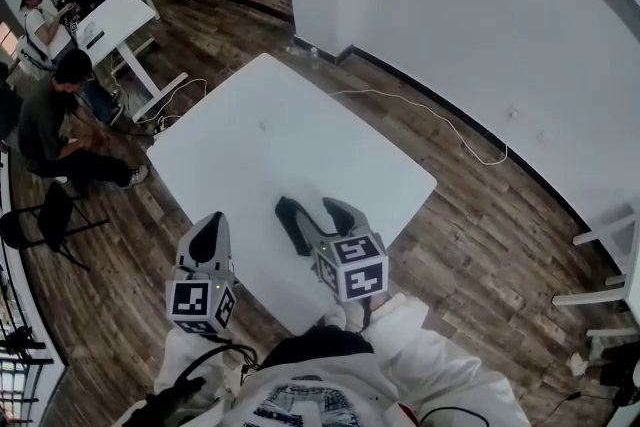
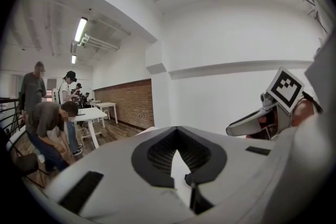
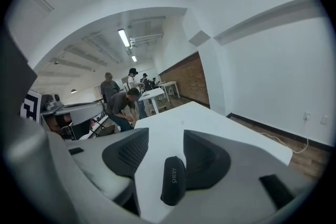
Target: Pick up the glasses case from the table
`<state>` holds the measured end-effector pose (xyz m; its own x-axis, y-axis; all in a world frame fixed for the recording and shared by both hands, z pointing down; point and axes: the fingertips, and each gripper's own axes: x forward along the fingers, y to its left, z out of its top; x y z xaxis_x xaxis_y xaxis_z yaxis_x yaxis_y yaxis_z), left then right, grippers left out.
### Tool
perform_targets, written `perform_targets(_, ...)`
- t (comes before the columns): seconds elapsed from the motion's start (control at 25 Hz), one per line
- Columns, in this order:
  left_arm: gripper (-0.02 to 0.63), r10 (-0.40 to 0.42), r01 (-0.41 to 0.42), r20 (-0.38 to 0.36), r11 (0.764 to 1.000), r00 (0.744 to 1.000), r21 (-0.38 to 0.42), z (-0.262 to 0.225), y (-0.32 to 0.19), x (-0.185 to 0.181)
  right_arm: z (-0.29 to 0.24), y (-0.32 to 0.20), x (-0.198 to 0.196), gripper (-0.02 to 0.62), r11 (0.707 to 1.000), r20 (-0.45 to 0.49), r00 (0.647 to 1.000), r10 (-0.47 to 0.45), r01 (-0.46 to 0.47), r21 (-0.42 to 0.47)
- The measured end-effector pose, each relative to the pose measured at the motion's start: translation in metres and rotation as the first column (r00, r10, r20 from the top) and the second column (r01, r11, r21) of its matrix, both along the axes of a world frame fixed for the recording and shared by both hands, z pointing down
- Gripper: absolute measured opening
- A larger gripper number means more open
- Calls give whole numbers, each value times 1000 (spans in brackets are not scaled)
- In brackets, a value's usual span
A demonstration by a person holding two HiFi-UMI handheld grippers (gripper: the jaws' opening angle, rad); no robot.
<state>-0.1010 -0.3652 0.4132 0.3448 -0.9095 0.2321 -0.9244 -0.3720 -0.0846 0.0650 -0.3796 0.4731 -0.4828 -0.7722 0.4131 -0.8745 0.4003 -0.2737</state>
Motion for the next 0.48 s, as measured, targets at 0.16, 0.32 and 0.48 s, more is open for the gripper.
perform_targets(0.16,21,-8,8,-12,1000,1000,-11,4,-7,-7,31,-3,-9,258,993,-1,1000,-11,11,-114)
perform_targets(0.32,21,-20,19,-14,1000,1000,-22,10,-10,-21,73,-3,-25,276,966,-9,998,-55,51,-254)
perform_targets(0.48,21,-48,47,-12,998,999,-50,21,-11,-39,121,-2,-39,287,931,-97,985,-141,99,-352)
